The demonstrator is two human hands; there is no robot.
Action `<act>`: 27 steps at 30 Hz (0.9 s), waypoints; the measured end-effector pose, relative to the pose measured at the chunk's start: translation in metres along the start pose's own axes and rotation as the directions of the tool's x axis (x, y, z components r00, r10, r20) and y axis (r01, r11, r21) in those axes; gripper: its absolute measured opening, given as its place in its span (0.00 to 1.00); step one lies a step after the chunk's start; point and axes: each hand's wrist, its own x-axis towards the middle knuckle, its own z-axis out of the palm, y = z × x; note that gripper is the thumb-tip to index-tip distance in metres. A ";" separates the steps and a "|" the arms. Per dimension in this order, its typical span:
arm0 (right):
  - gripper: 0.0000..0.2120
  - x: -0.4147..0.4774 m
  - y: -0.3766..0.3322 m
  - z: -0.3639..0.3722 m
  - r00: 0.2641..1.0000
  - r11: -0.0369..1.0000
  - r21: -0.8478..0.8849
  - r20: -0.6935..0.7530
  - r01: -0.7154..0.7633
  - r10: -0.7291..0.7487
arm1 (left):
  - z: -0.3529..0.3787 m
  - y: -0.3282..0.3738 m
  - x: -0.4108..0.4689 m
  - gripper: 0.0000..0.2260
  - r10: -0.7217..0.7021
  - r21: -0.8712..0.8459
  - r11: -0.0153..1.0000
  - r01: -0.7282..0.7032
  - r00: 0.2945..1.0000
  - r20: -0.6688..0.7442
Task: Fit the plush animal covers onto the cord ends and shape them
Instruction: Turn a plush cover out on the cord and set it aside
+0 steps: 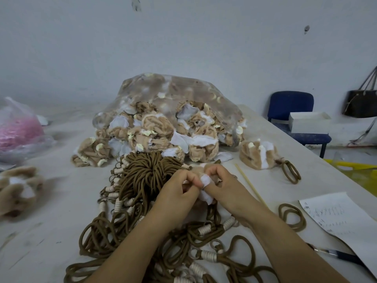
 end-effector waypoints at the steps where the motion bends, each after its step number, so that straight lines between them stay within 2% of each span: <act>1: 0.09 0.000 -0.001 0.000 1.000 1.000 -0.015 -0.020 0.023 -0.024 | 0.000 0.001 0.000 0.02 -0.006 -0.036 0.999 0.007 1.000 0.029; 3: 0.12 0.001 -0.001 -0.002 0.998 0.999 -0.010 -0.034 0.047 -0.047 | -0.001 0.001 0.001 0.08 -0.035 -0.139 0.989 0.042 0.998 0.050; 5: 0.09 0.001 -0.002 -0.002 0.998 0.997 -0.035 -0.025 0.064 -0.065 | -0.003 0.001 0.003 0.11 -0.055 -0.190 0.980 0.063 0.997 0.050; 7: 0.06 0.002 0.000 -0.002 0.998 0.996 -0.069 -0.010 0.064 -0.064 | -0.003 -0.002 0.004 0.10 -0.079 -0.174 0.981 0.089 0.995 0.063; 10: 0.08 0.002 0.001 -0.002 0.998 0.996 -0.063 0.001 0.063 -0.063 | -0.007 -0.006 0.005 0.07 -0.127 -0.153 0.979 0.136 0.990 0.065; 13: 0.07 0.001 0.000 -0.002 0.996 0.994 -0.062 0.015 0.088 -0.087 | -0.011 -0.008 0.007 0.05 -0.137 -0.039 0.990 0.138 0.990 0.032; 16: 0.05 0.001 -0.002 0.000 0.994 0.989 -0.100 0.024 0.108 -0.107 | -0.006 -0.009 0.006 0.05 -0.048 0.209 0.976 0.062 0.996 -0.072; 18: 0.06 0.001 -0.001 -0.001 0.992 0.986 -0.113 0.010 0.126 -0.125 | 0.000 -0.006 0.004 0.07 0.039 0.317 0.948 0.004 0.991 -0.131; 23: 0.03 0.003 -0.004 -0.002 0.994 0.994 0.010 0.042 0.104 -0.105 | 0.007 0.000 0.000 0.08 0.220 0.352 0.926 -0.136 0.953 -0.210; 25: 0.08 0.003 -0.003 -0.006 0.991 0.995 0.061 0.103 0.084 -0.090 | 0.005 0.001 0.000 0.08 0.249 0.371 0.914 -0.163 0.948 -0.196; 27: 0.08 0.003 -0.003 -0.009 0.989 0.997 -0.033 0.132 0.067 -0.062 | 0.003 -0.001 0.001 0.07 0.243 0.392 0.904 -0.171 0.960 -0.141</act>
